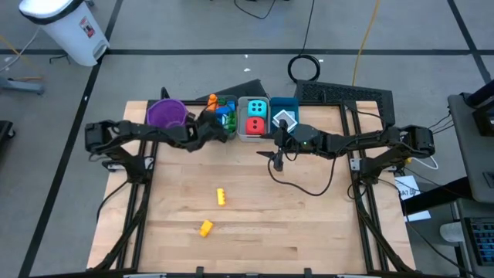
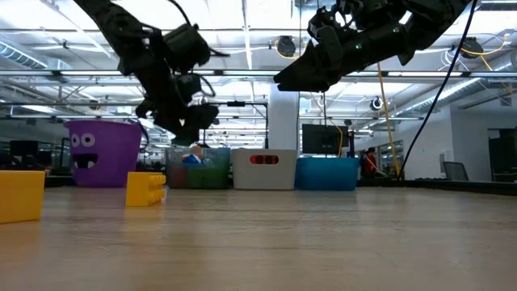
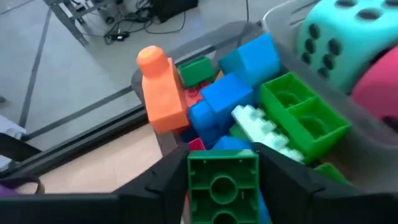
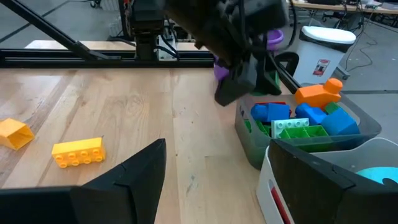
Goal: Pick & Place Toys
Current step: Put the green game piece into the black bin, then put the yellow game piece into the black bin
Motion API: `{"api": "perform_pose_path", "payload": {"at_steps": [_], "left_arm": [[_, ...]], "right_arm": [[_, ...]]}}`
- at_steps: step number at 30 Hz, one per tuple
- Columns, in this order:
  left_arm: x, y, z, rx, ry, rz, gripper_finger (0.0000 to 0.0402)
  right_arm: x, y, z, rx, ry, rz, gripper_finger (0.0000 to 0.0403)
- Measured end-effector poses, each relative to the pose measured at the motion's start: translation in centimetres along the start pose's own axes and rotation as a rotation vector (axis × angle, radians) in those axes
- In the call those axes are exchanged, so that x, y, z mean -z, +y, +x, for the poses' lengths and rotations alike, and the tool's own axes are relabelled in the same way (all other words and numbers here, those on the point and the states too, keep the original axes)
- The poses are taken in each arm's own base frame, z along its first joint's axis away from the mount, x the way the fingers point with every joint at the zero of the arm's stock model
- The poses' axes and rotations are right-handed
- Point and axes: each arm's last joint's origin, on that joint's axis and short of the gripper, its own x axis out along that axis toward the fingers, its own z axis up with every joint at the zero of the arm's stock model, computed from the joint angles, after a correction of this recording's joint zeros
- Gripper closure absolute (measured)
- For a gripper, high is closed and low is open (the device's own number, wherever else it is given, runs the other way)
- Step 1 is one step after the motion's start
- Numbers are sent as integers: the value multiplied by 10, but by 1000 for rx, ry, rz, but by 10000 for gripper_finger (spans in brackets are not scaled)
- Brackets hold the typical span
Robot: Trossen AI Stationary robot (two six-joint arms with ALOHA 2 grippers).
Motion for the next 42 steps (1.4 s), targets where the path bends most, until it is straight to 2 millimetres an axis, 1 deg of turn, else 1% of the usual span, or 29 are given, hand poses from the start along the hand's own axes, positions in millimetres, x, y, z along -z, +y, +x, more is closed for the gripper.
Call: {"api": "perform_pose_path", "payload": {"at_steps": [3, 6, 12, 17, 22, 26, 29, 32, 35, 37, 42], "left_arm": [[1, 2, 13, 0, 18, 5, 188], [0, 3, 18, -7, 14, -11, 158], [-2, 2, 17, 19, 2, 30, 119], [-1, -7, 10, 106, -8, 83, 102], [-4, -16, -11, 265, -4, 93, 97], [-6, -24, -33, 458, 4, 82, 102], [-3, -34, -48, 612, 48, 54, 107], [7, -45, -61, 755, 134, 59, 112], [23, -58, -77, 863, 253, 70, 117], [36, -62, -89, 892, 356, 61, 116], [60, -71, -121, 898, 515, 10, 111]], "right_arm": [[0, 0, 0, 0, 0, -1, 147], [0, 0, 0, 0, 0, -2, 147], [0, 0, 0, 0, 1, -2, 147], [0, 0, 0, 0, 1, -2, 147], [0, 0, 0, -1, 2, -2, 147], [1, 0, 0, 0, 6, -2, 147], [1, 0, 0, -1, 9, -2, 147], [1, 0, 0, -1, 8, -2, 147], [1, 0, 0, -1, 8, -2, 147], [1, 0, 0, -1, 8, -2, 147], [1, 0, 0, -1, 8, -2, 147]]}}
